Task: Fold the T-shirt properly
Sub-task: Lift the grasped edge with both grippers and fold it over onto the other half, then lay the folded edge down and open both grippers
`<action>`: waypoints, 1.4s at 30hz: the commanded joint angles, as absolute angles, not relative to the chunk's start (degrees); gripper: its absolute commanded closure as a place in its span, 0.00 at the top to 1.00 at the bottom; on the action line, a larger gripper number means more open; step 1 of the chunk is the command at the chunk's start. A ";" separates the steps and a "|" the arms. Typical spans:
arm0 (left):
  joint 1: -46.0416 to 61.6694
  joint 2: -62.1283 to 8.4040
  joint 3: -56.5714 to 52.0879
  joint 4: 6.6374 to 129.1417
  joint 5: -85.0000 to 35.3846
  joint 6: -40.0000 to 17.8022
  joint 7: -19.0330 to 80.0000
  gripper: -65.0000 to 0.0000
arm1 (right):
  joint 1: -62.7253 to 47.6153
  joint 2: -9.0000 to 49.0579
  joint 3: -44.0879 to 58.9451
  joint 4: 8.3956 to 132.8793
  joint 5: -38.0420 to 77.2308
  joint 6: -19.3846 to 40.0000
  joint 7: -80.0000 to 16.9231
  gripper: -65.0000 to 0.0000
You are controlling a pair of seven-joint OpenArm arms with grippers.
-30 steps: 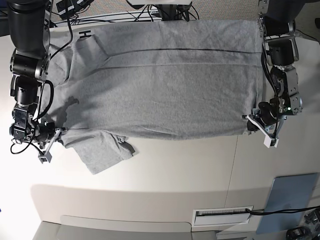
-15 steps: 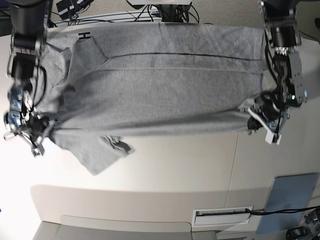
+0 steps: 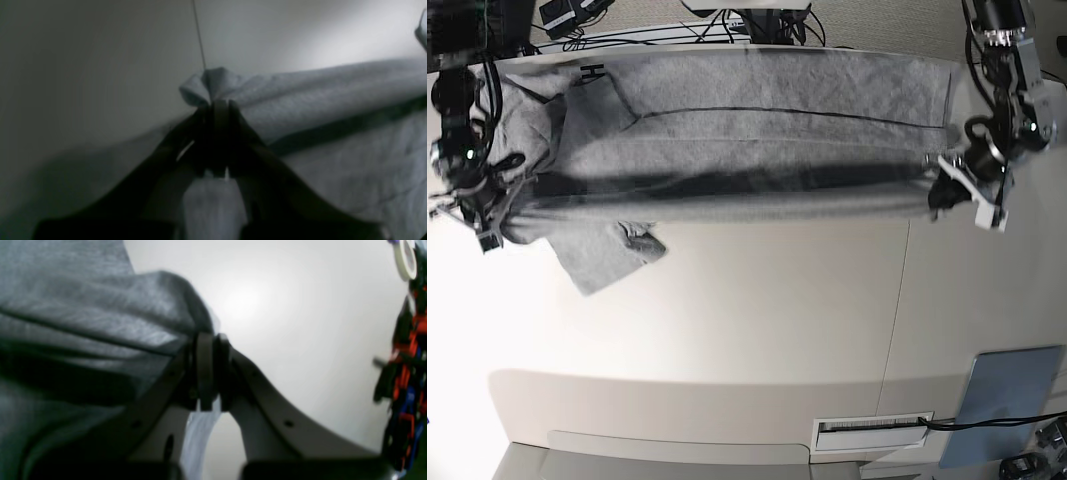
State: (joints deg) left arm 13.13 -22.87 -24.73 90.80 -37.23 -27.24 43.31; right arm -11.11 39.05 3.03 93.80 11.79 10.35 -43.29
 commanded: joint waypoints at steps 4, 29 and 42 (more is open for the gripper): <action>15.99 -23.97 -25.32 91.70 -37.78 -27.11 41.95 0.00 | -17.72 40.62 7.66 98.65 10.87 8.47 -43.00 0.00; 19.20 -25.17 -25.32 91.70 -37.76 -29.85 42.48 0.00 | -34.37 36.99 14.74 106.89 7.94 5.54 -47.75 0.00; 19.20 -26.22 -25.32 91.70 -37.76 -29.89 42.61 0.00 | -35.07 37.04 14.74 106.83 7.44 6.66 -44.95 0.10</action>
State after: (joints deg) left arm 19.35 -24.80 -24.77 90.78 -37.76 -30.30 43.51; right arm -35.07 35.86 13.76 106.19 8.82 7.44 -45.34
